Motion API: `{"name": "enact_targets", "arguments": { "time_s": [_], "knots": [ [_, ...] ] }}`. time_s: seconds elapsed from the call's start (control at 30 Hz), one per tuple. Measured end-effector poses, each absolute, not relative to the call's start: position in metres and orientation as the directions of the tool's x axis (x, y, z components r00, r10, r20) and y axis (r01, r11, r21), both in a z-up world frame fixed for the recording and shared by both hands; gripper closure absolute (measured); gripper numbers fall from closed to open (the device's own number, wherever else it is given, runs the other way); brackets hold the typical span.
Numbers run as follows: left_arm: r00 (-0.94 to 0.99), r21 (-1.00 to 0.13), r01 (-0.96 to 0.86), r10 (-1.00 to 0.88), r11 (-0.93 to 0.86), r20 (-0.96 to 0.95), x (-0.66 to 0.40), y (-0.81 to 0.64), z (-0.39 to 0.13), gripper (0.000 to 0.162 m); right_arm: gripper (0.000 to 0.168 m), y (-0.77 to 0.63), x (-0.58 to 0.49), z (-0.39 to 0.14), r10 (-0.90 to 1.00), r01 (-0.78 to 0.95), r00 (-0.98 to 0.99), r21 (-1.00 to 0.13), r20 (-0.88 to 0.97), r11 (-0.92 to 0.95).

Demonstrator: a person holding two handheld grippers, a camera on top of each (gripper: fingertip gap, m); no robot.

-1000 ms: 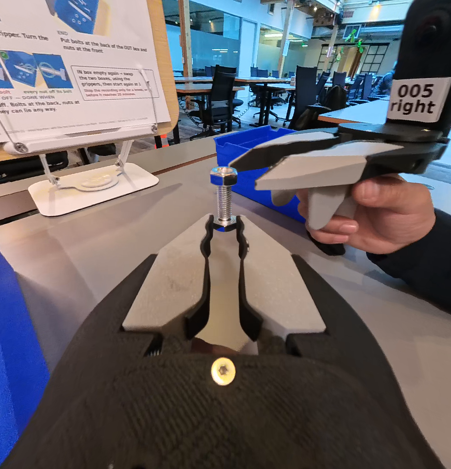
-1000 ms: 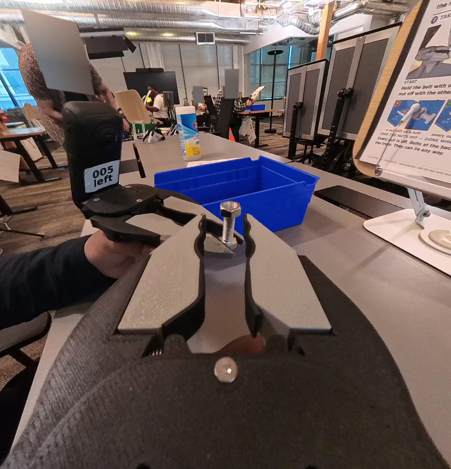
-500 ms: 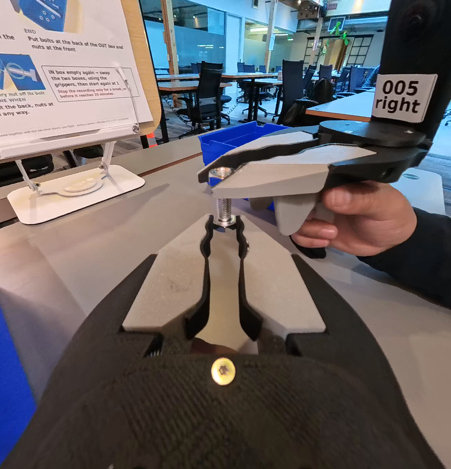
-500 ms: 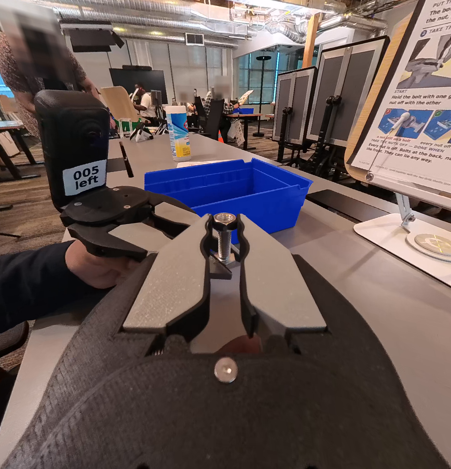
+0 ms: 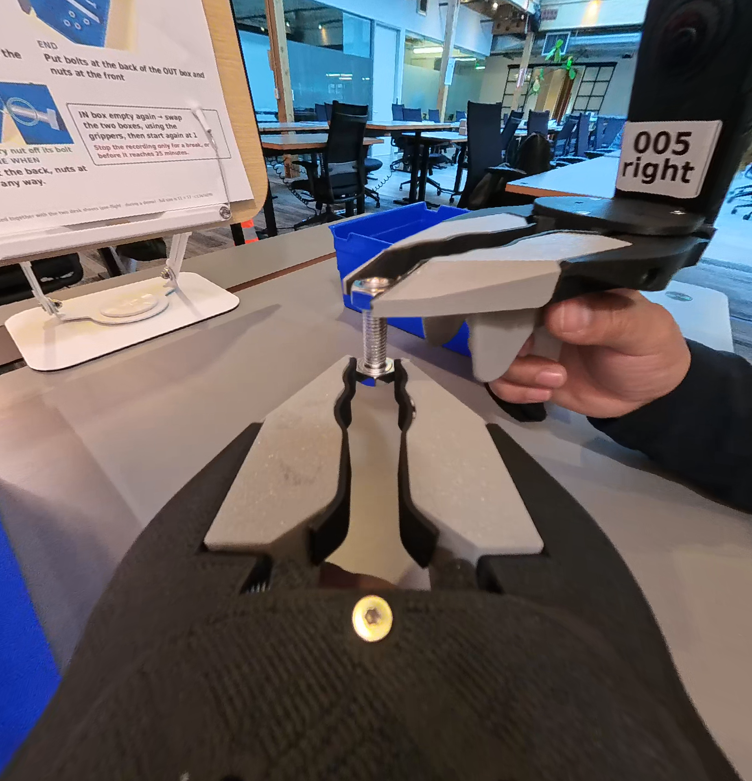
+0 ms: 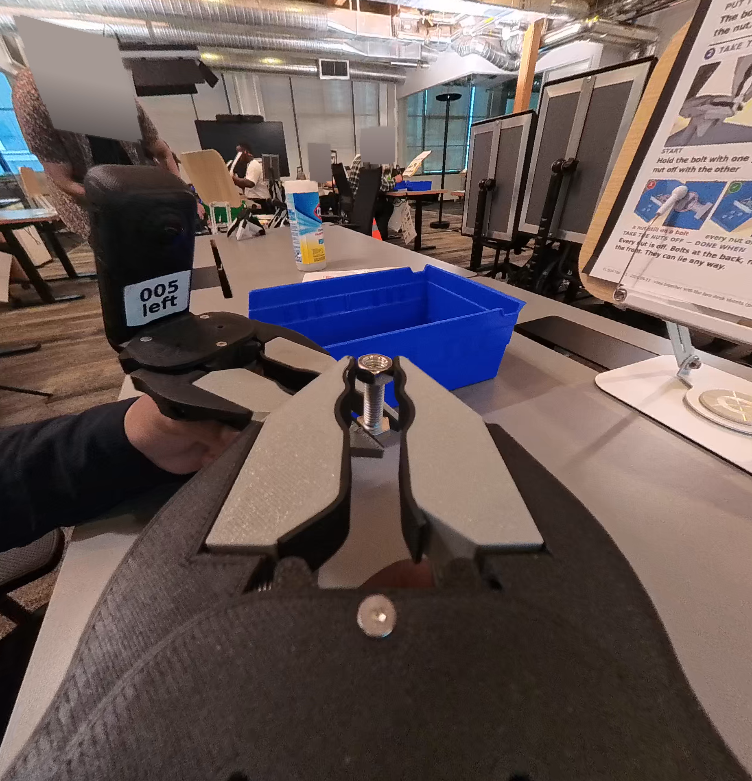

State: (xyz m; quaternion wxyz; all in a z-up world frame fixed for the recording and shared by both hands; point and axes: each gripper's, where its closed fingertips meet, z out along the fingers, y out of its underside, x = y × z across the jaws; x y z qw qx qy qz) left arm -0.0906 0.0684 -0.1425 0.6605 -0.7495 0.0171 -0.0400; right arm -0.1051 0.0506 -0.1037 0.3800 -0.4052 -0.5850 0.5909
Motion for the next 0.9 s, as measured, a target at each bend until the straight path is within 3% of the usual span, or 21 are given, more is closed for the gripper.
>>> {"name": "enact_targets", "arguments": {
  "time_s": [0.27,0.47,0.7,0.9],
  "knots": [
    [0.999,-0.989,0.046,0.021,-0.137,0.043,-0.112,0.066,-0.145,0.147,0.138,0.050,-0.104,-0.105,0.921,0.037,-0.385,-0.998,-0.062,-0.051],
    [0.999,-0.988,0.043,0.008,-0.149,0.042,-0.108,0.068,-0.147,0.147,0.137,0.045,-0.107,-0.108,0.927,0.035,-0.373,-0.999,-0.045,-0.034],
    [0.997,-0.989,-0.001,-0.076,-0.149,0.010,-0.085,0.072,-0.147,0.147,0.152,0.047,-0.109,-0.110,0.935,0.034,-0.352,-0.999,-0.029,-0.018],
    [0.993,-0.989,0.023,-0.112,-0.144,0.040,-0.080,0.071,-0.146,0.147,0.152,0.048,-0.108,-0.109,0.927,0.041,-0.373,-0.999,-0.044,-0.031]
  ]
}}
